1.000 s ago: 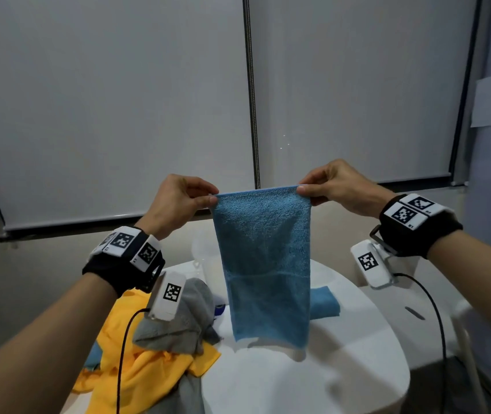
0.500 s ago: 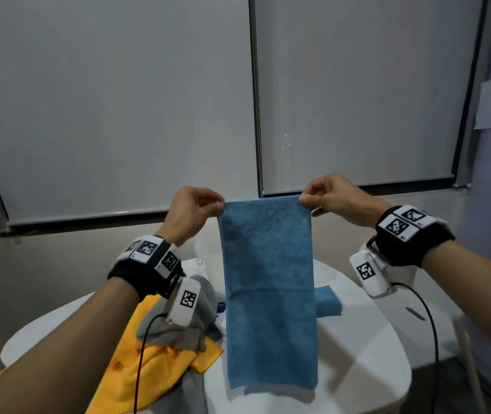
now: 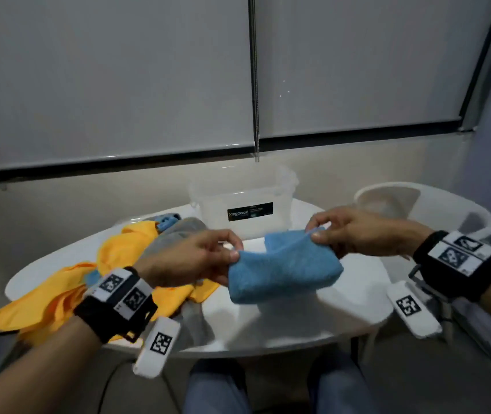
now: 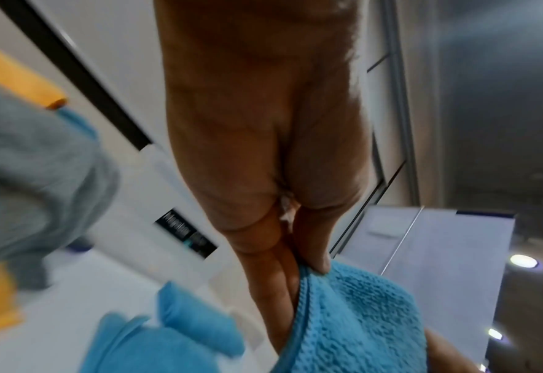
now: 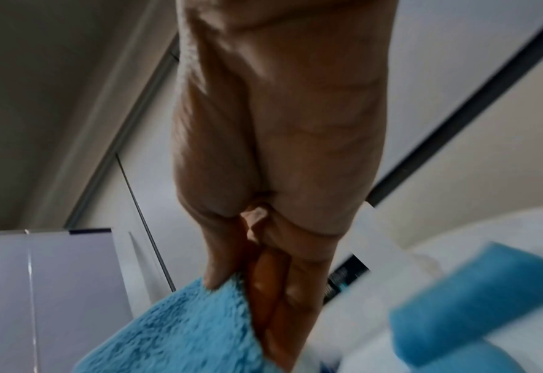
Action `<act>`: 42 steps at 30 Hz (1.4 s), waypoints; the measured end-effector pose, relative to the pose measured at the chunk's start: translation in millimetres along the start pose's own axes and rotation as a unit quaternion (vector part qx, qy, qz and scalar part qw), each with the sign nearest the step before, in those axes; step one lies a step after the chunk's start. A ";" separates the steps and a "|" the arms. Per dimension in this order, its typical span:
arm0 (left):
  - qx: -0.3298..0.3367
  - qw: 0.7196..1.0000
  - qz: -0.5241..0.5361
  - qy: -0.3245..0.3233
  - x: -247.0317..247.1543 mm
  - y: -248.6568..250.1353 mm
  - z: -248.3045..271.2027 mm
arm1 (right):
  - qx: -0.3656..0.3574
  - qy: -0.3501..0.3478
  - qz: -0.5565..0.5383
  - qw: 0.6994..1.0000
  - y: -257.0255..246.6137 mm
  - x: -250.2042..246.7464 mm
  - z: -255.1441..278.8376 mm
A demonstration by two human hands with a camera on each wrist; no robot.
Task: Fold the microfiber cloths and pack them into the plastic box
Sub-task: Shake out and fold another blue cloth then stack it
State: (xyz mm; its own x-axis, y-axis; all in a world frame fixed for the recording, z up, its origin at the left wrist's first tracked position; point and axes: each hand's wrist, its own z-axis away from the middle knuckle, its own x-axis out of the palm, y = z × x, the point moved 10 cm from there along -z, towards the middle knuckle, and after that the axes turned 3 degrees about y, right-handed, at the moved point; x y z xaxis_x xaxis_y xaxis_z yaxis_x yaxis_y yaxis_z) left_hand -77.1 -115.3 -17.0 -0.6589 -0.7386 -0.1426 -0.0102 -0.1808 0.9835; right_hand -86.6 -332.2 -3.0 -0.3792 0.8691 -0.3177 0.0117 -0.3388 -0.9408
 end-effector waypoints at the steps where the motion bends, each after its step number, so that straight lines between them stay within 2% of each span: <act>1: -0.033 0.999 0.004 -0.025 10.2 -25.9 1.3 | 0.032 -0.030 0.003 0.999 26.4 15.0 1.1; 3: -0.073 0.996 0.002 -0.051 22.6 -66.7 -0.5 | 0.079 -0.065 0.011 0.995 70.8 34.8 0.6; 5: -0.087 0.996 -0.006 -0.034 19.4 -95.3 -9.6 | 0.106 -0.054 0.011 0.993 104.7 39.4 -6.2; 10: -0.101 0.990 -0.043 0.084 -11.0 -135.4 -37.8 | 0.145 0.061 -0.005 0.988 149.9 22.7 -25.9; 14: -0.077 0.983 -0.124 0.114 -12.7 -141.1 -58.6 | 0.159 0.121 -0.010 0.980 169.9 14.3 -38.8; 18: -0.039 0.977 -0.204 0.047 10.6 -142.1 -80.2 | 0.168 0.140 0.008 0.976 176.6 15.2 -44.6; 20: -0.035 0.961 -0.271 0.037 11.1 -144.9 -87.8 | 0.174 0.141 0.020 0.974 174.5 15.0 -46.0; 23: -0.049 0.930 -0.351 0.094 -11.5 -144.9 -98.2 | 0.180 0.150 0.045 0.971 170.0 9.4 -48.3; 27: -0.072 0.917 -0.360 0.157 -33.4 -143.3 -110.4 | 0.192 0.169 0.071 0.964 168.4 2.9 -55.7; 35: -0.088 0.889 -0.396 0.210 -42.0 -145.7 -131.2 | 0.201 0.201 0.196 0.938 178.4 -9.5 -83.1; 42: -0.106 0.890 -0.382 0.225 -49.2 -150.5 -142.1 | 0.238 0.207 0.231 0.920 192.1 -17.3 -92.5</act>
State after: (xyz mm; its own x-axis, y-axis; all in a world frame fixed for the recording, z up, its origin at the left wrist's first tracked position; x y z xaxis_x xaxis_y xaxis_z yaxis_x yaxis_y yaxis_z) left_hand 63.7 -144.0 -173.9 -0.1515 -0.5247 -0.8377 -0.1527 -0.8249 0.5443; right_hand 7.8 -379.0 -189.2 -0.0497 0.6214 -0.7819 -0.3607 -0.7412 -0.5661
